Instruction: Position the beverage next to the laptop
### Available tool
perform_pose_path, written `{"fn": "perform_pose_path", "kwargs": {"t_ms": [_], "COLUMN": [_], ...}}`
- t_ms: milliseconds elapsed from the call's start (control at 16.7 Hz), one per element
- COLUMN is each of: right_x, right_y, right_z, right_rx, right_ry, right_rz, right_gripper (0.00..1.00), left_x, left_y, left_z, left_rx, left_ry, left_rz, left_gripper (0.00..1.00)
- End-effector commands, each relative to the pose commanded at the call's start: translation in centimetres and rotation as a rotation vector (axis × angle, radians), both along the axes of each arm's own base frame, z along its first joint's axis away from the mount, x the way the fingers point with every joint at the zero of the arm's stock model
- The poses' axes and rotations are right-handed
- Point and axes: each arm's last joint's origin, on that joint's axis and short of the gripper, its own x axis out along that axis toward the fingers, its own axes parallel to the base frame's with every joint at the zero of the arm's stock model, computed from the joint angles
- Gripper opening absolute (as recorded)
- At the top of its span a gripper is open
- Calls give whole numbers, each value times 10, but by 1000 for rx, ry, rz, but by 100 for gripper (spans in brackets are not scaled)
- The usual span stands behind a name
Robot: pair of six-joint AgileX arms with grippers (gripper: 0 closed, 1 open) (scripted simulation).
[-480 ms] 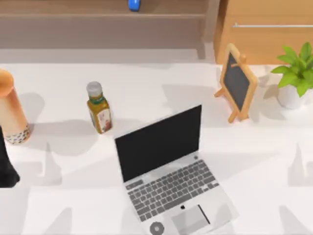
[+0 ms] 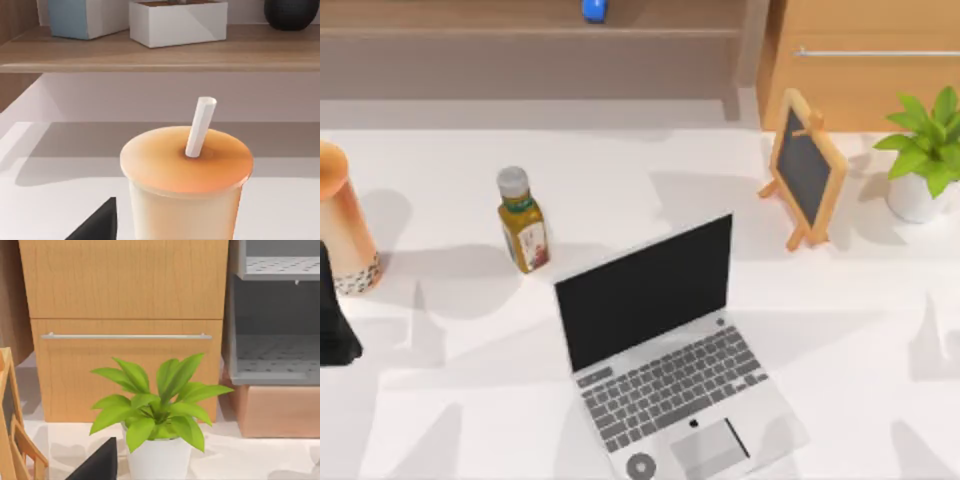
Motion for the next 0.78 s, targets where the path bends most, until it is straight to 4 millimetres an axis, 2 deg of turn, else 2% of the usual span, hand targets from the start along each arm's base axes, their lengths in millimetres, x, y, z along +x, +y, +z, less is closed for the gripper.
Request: {"fn": "perform_pose_path", "kwargs": {"t_ms": [480, 780], "right_x": [0, 0], "right_y": [0, 0], "right_z": [0, 0], "right_rx": [0, 0], "right_ry": [0, 0], "right_rz": [0, 0], "right_gripper": [100, 100], "left_x": [35, 45], "left_y": [13, 19], "left_z": [-23, -37], "left_rx": [-4, -14], "left_ry": [130, 173], "left_rz": [-15, -21], "left_gripper": [100, 100]}}
